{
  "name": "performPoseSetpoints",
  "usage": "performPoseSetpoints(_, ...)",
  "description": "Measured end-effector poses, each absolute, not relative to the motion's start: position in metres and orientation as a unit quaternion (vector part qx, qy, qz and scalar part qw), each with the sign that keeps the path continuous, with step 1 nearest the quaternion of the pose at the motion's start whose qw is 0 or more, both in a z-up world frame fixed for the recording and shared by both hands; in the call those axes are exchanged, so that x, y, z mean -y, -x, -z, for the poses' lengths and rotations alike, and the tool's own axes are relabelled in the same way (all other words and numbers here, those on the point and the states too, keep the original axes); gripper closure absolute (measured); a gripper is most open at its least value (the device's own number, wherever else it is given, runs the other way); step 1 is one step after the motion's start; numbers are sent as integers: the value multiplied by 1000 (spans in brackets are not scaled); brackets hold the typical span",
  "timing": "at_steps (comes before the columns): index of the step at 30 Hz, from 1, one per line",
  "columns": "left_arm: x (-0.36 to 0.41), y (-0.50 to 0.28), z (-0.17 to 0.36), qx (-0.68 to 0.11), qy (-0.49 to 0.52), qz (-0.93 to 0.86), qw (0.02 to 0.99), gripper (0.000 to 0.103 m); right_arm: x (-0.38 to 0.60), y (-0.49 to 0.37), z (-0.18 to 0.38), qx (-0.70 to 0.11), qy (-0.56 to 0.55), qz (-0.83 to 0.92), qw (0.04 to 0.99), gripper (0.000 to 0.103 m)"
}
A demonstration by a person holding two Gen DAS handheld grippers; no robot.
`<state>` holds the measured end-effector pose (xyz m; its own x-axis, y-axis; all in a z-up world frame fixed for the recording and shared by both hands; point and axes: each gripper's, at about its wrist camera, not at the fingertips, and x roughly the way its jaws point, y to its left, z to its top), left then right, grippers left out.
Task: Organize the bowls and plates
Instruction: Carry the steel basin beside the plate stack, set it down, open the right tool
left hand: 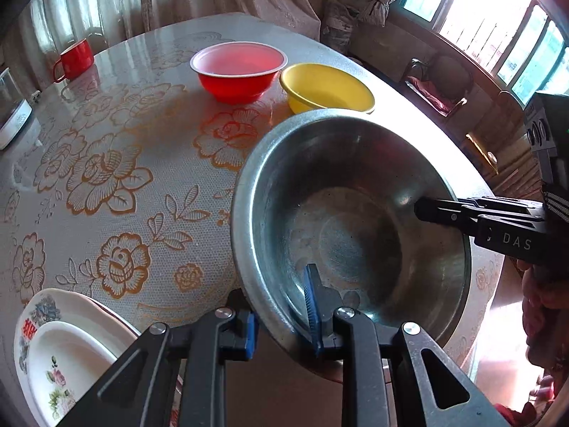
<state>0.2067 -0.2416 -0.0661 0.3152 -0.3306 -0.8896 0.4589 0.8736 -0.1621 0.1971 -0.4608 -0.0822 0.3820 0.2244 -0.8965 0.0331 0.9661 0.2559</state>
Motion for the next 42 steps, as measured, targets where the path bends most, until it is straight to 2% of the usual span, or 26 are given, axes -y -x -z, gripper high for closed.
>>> performPoseSetpoints(20, 237, -169, 69, -546, -74, 240, 799, 78, 437, -185, 95, -571, -131, -54, 809, 90)
performPoseSetpoints(24, 238, -164, 70, -544, -88, 234, 801, 73, 435, -182, 96, -571, -135, -55, 808, 88)
performPoseSetpoints(26, 236, -162, 69, -544, -85, 235, 801, 70, 437, -180, 93, -566, -140, -55, 810, 86)
performPoseSetpoints(29, 230, -159, 63, -544, -69, 239, 801, 55, 439, -175, 86, -553, -139, -55, 819, 83)
performPoseSetpoints(31, 226, -158, 59, -546, -55, 240, 801, 42, 442, -171, 80, -546, -134, -45, 826, 73)
performPoseSetpoints(37, 208, -159, 39, -545, -10, 229, 807, 32, 467, -154, 65, -521, -157, -18, 839, 72)
performPoseSetpoints(42, 203, -170, 19, -522, 1, 220, 825, 32, 499, -141, 53, -498, -173, 8, 850, 72)
